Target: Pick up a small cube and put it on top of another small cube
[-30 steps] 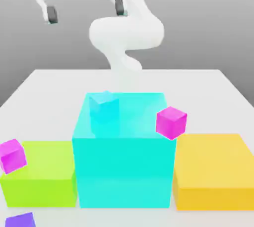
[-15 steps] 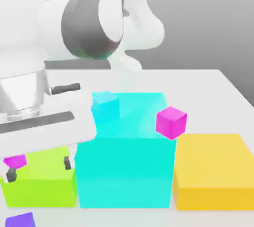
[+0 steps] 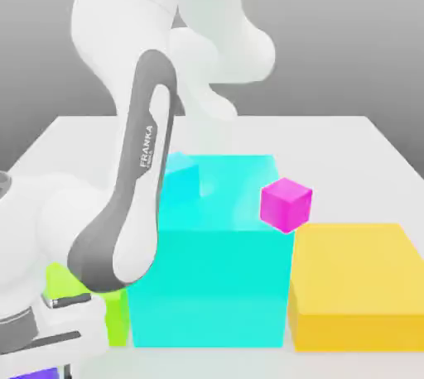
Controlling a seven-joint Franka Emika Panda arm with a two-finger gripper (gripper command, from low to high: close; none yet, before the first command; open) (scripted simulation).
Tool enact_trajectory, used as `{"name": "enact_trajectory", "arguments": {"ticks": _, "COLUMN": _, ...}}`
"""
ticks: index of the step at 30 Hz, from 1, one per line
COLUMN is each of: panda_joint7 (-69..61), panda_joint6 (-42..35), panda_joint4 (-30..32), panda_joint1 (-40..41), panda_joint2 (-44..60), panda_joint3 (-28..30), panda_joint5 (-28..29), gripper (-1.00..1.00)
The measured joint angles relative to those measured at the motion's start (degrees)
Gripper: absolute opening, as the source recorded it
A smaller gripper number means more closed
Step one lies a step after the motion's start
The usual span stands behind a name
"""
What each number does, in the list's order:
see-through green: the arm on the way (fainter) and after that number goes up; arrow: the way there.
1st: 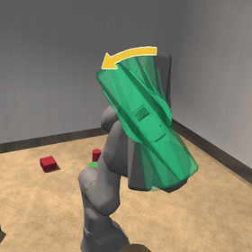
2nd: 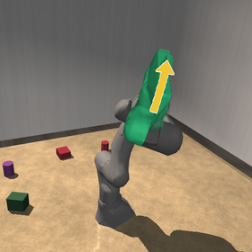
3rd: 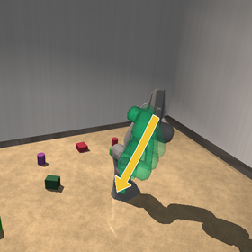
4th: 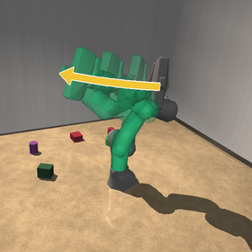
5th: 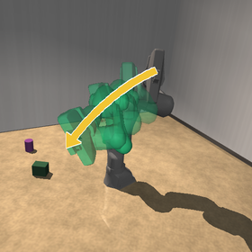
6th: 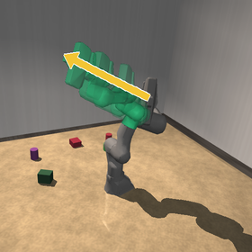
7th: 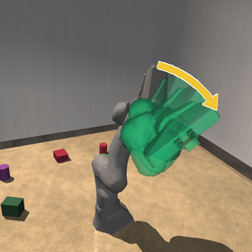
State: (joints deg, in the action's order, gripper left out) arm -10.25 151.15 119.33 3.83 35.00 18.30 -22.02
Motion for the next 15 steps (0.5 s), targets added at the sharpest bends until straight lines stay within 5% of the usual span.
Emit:
{"name": "enact_trajectory", "arguments": {"ticks": 5, "panda_joint7": 0.54, "panda_joint6": -1.21, "panda_joint4": 0.39, "panda_joint1": -0.67, "panda_joint2": -1.56, "panda_joint3": 0.87, "panda_joint5": 0.85, "gripper": -1.0}}
{"name": "enact_trajectory", "arguments": {"ticks": 15, "panda_joint7": -8.77, "panda_joint6": -11.79, "panda_joint4": 6.6, "panda_joint1": -2.25, "panda_joint2": -21.02, "panda_joint3": 7.18, "panda_joint5": 14.45, "gripper": -1.0}}
